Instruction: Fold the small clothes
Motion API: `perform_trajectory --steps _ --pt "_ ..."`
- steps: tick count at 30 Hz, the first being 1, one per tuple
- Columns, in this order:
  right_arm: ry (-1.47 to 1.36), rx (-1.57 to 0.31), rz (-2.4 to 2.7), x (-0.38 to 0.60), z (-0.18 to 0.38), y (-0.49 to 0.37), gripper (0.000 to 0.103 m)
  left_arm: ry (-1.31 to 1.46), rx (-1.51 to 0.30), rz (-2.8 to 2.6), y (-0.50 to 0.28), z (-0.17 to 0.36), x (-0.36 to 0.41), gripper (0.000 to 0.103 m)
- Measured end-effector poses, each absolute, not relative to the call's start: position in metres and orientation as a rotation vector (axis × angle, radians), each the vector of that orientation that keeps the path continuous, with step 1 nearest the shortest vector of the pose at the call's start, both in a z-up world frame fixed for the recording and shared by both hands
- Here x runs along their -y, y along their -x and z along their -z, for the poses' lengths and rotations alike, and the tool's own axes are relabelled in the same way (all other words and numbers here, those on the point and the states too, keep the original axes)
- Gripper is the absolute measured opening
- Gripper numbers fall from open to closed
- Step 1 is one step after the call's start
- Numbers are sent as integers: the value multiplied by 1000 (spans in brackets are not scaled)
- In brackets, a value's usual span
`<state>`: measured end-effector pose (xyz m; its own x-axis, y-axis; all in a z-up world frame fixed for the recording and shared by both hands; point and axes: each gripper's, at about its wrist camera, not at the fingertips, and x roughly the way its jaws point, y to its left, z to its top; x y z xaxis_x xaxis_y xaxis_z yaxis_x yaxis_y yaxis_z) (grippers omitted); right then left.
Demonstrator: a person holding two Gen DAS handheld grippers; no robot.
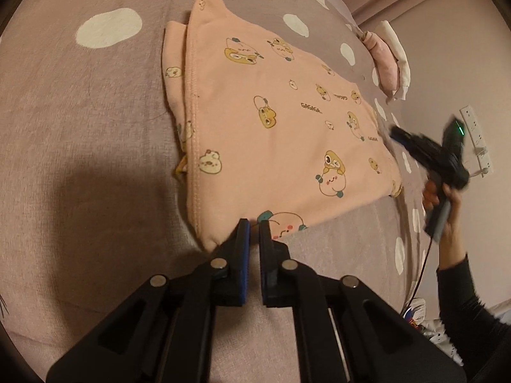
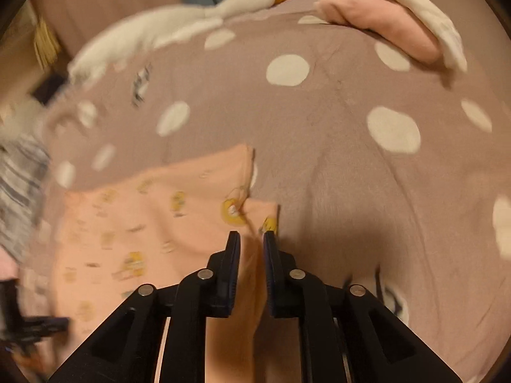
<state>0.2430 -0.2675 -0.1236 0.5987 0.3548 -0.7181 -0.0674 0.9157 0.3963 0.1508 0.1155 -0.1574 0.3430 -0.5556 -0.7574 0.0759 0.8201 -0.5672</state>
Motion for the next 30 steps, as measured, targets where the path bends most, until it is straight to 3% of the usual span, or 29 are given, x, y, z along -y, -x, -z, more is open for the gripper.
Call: perform_trajectory --steps 1,2,6,12,13,15,16,17,23,30 --pt "-359 -908 -295 271 124 -231 41 475 -1156 431 -151 157 -115 5" --pt "-348 -923 -345 273 126 -216 49 469 -1155 431 -151 157 -114 5" --pt "-177 -952 -425 270 137 -171 49 495 -1161 434 -154 157 -115 5" --pt "-142 -946 -490 264 147 -176 49 502 -1175 415 -156 155 -114 5" --pt "-132 -948 -505 260 148 -179 47 506 -1178 415 -156 155 -114 5" --pt "-56 -965 -524 250 149 -177 30 522 -1187 418 -157 155 -117 5" --pt "24 -974 -527 241 152 -177 15 536 -1192 421 -158 156 -118 5" --pt "75 -969 -521 237 152 -175 11 543 -1195 421 -159 157 -119 3" --pt "307 -903 -452 230 131 -166 4 568 -1210 421 -159 159 -125 1" --pt "519 -973 -339 233 153 -162 1 555 -1206 411 -156 151 -126 0"
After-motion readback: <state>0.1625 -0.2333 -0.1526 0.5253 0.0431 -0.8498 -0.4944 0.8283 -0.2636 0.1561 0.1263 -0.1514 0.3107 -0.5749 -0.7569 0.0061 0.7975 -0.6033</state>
